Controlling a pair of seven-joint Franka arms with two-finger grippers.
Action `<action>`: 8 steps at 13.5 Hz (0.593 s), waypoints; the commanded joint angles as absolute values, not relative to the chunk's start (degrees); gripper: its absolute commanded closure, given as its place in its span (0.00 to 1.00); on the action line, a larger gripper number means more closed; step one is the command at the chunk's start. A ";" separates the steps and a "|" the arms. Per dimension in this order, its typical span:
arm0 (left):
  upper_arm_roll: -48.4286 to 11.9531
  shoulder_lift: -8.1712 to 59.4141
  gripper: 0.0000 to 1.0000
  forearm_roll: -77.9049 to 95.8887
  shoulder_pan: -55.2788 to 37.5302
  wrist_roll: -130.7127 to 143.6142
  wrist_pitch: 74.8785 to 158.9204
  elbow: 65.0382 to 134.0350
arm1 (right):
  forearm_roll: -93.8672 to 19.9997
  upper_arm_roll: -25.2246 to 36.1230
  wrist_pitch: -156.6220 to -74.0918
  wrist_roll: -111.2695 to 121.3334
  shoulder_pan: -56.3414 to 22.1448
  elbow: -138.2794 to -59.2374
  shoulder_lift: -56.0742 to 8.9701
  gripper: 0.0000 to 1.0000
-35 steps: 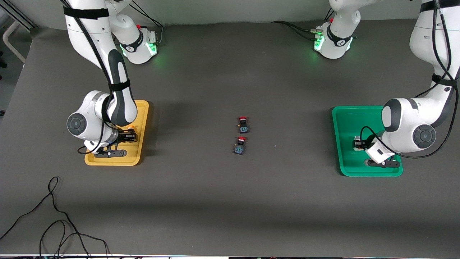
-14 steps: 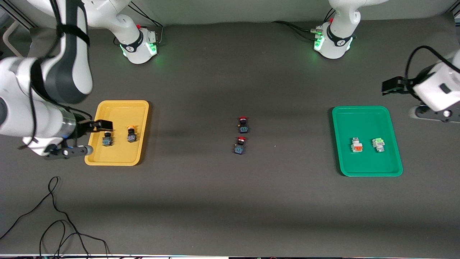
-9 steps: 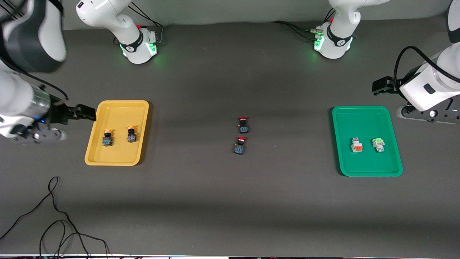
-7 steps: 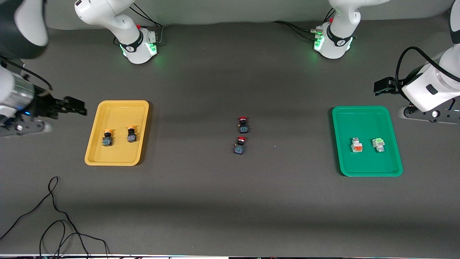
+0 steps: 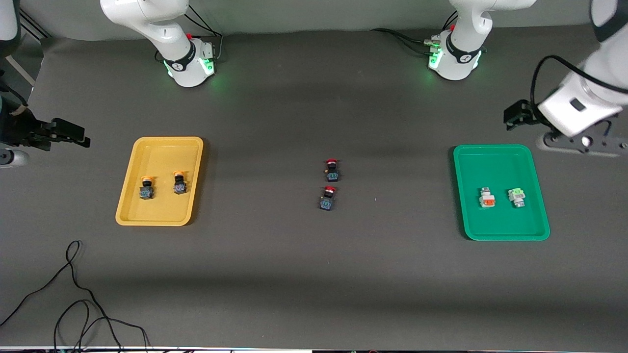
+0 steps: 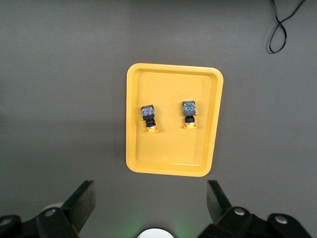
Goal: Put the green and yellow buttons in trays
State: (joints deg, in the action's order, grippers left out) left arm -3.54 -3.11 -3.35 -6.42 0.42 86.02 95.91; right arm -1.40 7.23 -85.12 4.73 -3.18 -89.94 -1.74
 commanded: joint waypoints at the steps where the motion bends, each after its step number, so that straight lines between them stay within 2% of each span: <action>1: -1.93 -11.17 0.02 -3.95 -9.05 -0.44 92.11 106.18 | 0.52 4.57 -87.61 3.34 -0.70 -94.47 1.57 0.00; 3: -1.93 -7.40 0.01 -4.22 -9.05 -0.44 91.76 100.14 | 0.88 4.66 -88.94 3.25 -0.79 -95.97 2.63 0.00; 8: -2.02 -5.20 0.00 -4.22 -8.96 -0.36 91.33 98.01 | 2.02 4.13 -88.86 1.14 -1.06 -93.52 1.23 0.00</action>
State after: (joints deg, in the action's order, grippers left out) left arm -2.99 -7.28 -3.61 -7.69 -0.13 92.66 100.48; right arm 0.29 4.97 -88.19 2.89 -1.17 -93.53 0.79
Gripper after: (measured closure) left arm 0.000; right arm 0.000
